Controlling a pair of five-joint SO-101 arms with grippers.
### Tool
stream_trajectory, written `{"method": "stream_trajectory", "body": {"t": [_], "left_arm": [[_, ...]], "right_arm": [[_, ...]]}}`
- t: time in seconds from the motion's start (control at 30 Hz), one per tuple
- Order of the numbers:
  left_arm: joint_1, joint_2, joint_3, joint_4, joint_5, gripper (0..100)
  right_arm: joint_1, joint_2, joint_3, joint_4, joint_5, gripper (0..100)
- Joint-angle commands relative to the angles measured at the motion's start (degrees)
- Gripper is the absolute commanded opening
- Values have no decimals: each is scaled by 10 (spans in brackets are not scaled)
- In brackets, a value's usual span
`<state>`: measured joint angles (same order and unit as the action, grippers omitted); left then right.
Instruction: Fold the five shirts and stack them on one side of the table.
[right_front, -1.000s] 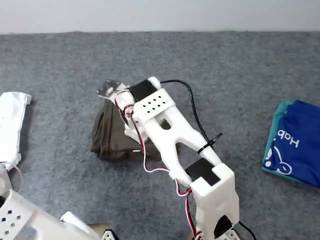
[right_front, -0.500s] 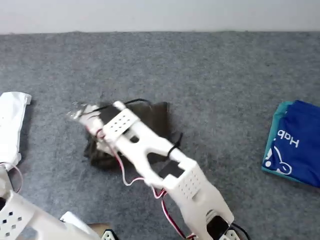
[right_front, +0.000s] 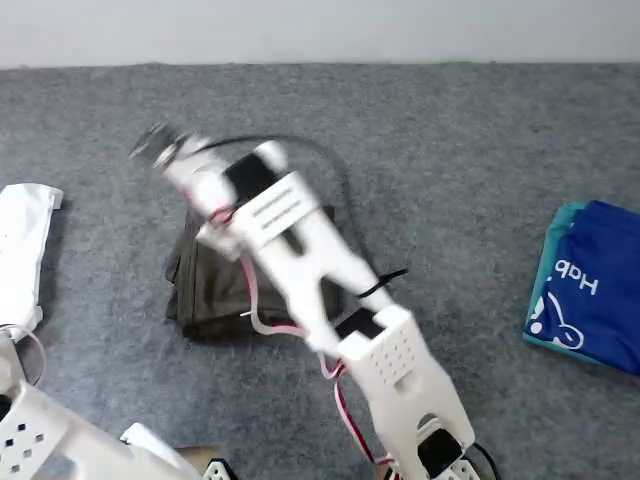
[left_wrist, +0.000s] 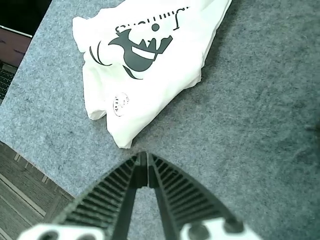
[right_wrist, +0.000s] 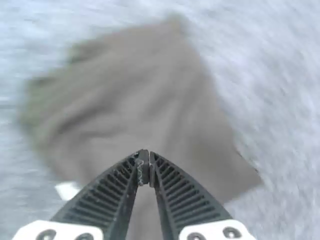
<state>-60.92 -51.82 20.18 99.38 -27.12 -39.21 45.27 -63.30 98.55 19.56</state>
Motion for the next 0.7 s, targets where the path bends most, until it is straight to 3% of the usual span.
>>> {"method": "stream_trajectory", "body": {"t": [0.0,0.2,0.3,0.5,0.67], "left_arm": [[4,-4,-18,10,4,15],[4,-4,-18,10,4,15],[4,-4,-18,10,4,15],[4,-4,-18,10,4,15],[4,-4,-19,10,2,15]], "right_arm": [[76,26,-20,9,0,13],[182,134,-22,10,0,11],[199,140,-43,27,-1,11],[143,99,-146,44,-4,10],[59,27,-105,44,-3,13]]}}
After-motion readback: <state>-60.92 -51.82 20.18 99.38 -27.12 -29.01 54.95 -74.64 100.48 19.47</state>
